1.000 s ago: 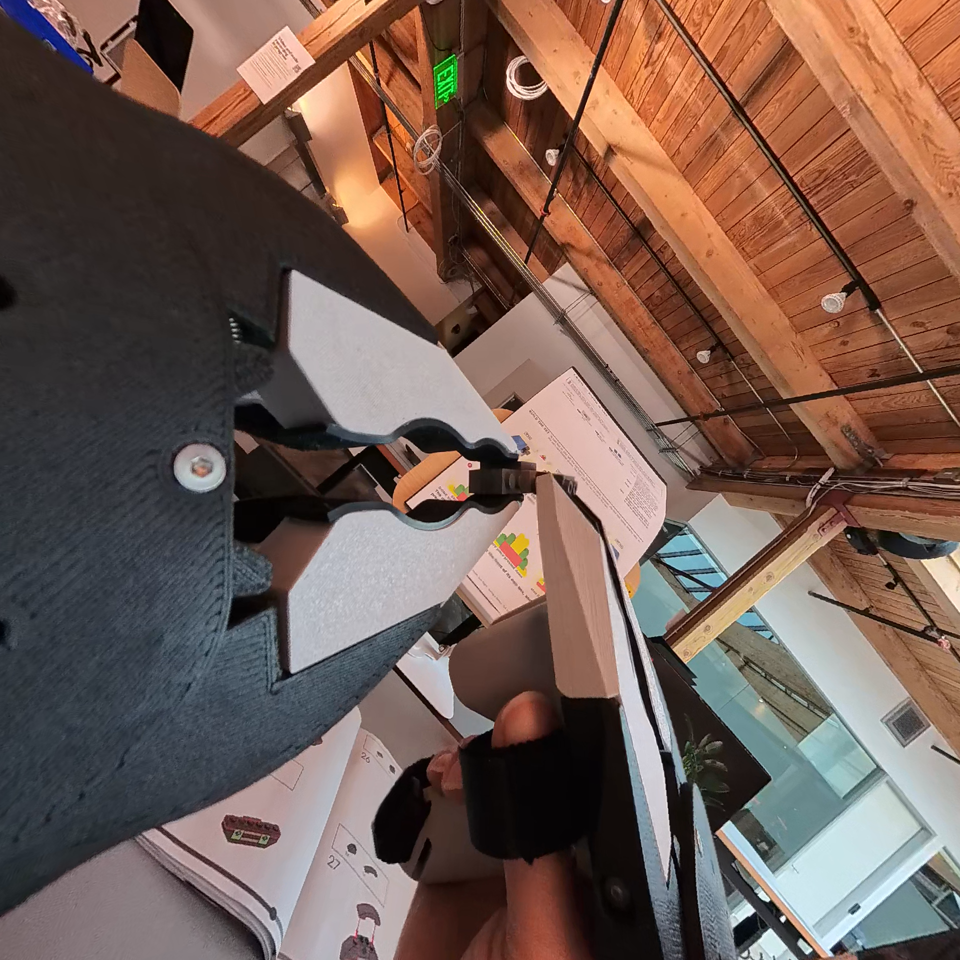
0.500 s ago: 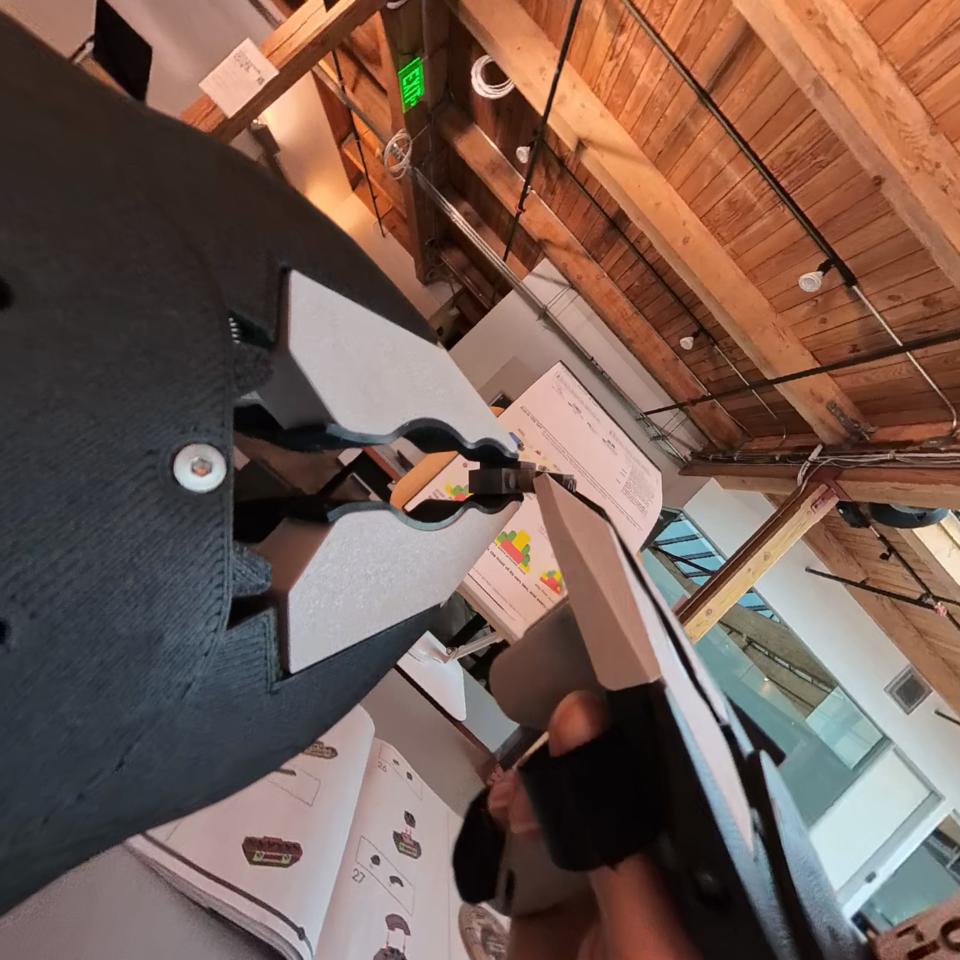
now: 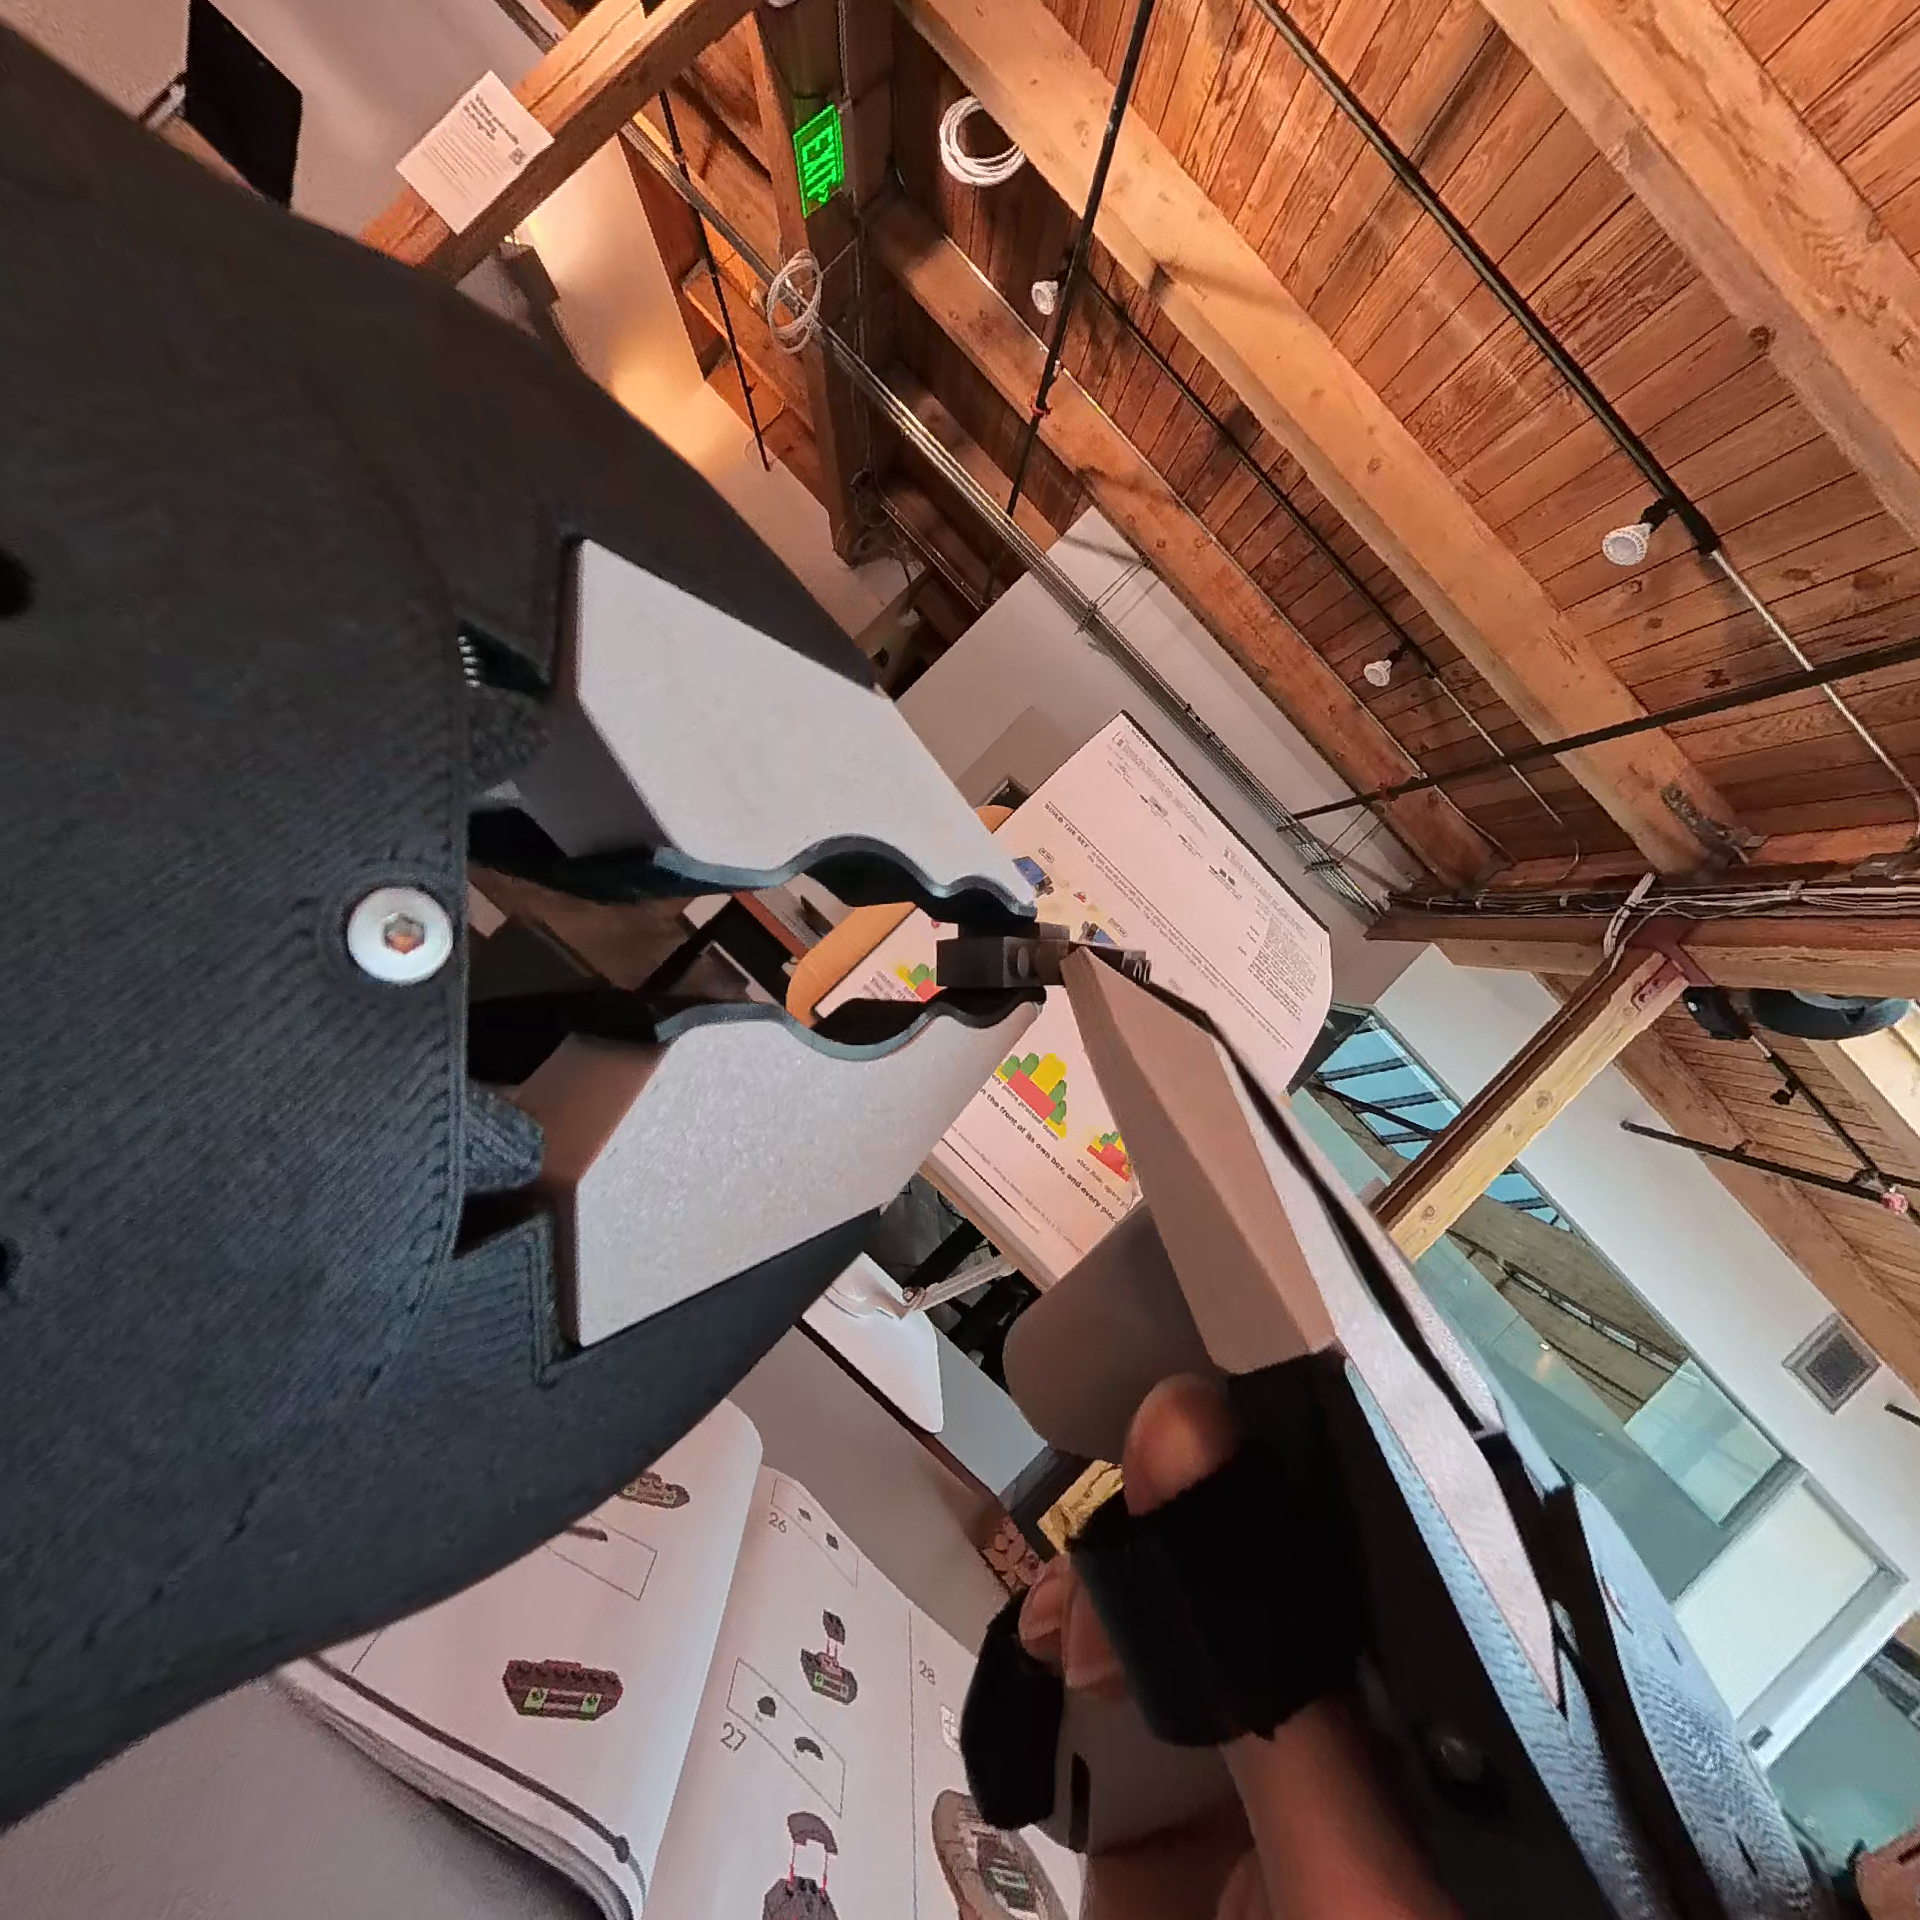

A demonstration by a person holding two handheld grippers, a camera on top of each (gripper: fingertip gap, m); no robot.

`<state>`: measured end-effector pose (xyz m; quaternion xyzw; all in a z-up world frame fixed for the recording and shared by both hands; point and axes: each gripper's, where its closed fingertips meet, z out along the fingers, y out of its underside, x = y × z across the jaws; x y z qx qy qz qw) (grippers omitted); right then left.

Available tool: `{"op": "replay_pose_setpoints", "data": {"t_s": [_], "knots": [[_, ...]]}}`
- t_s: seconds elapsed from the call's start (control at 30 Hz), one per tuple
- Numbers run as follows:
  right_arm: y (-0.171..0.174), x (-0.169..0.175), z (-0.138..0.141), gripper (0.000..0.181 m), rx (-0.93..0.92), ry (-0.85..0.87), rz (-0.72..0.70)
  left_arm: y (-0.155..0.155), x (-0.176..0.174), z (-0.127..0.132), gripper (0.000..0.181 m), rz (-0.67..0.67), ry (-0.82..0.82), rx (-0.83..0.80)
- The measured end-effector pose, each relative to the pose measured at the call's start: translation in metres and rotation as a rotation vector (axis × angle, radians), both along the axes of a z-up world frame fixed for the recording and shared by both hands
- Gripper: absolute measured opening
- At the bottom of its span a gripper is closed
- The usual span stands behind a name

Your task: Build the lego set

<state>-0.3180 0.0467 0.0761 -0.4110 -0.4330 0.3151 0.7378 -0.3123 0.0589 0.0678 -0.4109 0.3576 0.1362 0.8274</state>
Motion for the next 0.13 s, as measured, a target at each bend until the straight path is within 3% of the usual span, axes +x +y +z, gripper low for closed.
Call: {"op": "replay_pose_setpoints", "data": {"t_s": [0.13], "knots": [[0.0006,-0.001,-0.0004,0.014,0.011,-0.009,-0.02,0.0004,-0.0012,-0.0001,0.009,0.005,0.003,0.003]]}}
